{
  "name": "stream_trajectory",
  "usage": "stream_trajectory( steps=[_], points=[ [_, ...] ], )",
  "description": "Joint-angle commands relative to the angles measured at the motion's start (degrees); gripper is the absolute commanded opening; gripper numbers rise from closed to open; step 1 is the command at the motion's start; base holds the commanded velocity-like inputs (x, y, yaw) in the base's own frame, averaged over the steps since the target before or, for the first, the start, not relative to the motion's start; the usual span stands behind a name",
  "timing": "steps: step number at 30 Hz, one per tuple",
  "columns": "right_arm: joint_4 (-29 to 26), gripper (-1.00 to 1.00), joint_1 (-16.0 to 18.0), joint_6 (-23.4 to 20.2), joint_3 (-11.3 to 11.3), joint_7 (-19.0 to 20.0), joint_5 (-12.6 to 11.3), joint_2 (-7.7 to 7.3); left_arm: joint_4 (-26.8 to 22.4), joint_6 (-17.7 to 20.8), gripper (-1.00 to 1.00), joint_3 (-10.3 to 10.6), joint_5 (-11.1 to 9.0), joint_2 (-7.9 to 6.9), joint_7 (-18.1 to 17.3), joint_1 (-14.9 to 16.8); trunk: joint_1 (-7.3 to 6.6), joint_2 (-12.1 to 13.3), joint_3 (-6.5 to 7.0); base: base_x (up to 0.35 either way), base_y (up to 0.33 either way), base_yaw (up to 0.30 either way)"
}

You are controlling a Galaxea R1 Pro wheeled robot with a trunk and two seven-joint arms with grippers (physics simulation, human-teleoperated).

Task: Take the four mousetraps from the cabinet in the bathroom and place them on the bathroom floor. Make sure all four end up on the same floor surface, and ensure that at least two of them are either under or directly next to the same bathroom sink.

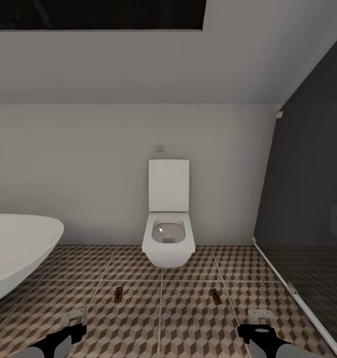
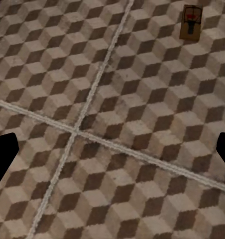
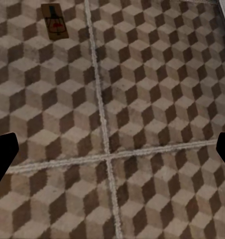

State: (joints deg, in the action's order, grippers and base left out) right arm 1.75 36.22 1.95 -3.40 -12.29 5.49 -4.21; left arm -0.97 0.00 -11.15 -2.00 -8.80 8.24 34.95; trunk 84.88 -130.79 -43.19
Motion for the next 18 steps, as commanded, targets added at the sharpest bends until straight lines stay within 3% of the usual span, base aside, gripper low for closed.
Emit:
stream_trajectory(
  steps=[1, 18],
  points=[
    [0.19, 1.0, 0.08, 0.18, -0.38, -0.19, 0.58, 0.0, 0.0, -0.22, 1.0, -0.18, -0.23, 0.01, 0.09, 0.03, -0.24, 0.39, 0.12, 0.0, 0.0, 0.0],
    [0.19, 1.0, 0.06, -0.01, -0.38, -0.19, 0.58, 0.0, 0.65, -1.61, 1.0, -0.18, -0.28, 0.05, 0.43, 0.0, -3.97, 7.2, 3.17, 0.0, 0.0, 0.0]
  ],
)
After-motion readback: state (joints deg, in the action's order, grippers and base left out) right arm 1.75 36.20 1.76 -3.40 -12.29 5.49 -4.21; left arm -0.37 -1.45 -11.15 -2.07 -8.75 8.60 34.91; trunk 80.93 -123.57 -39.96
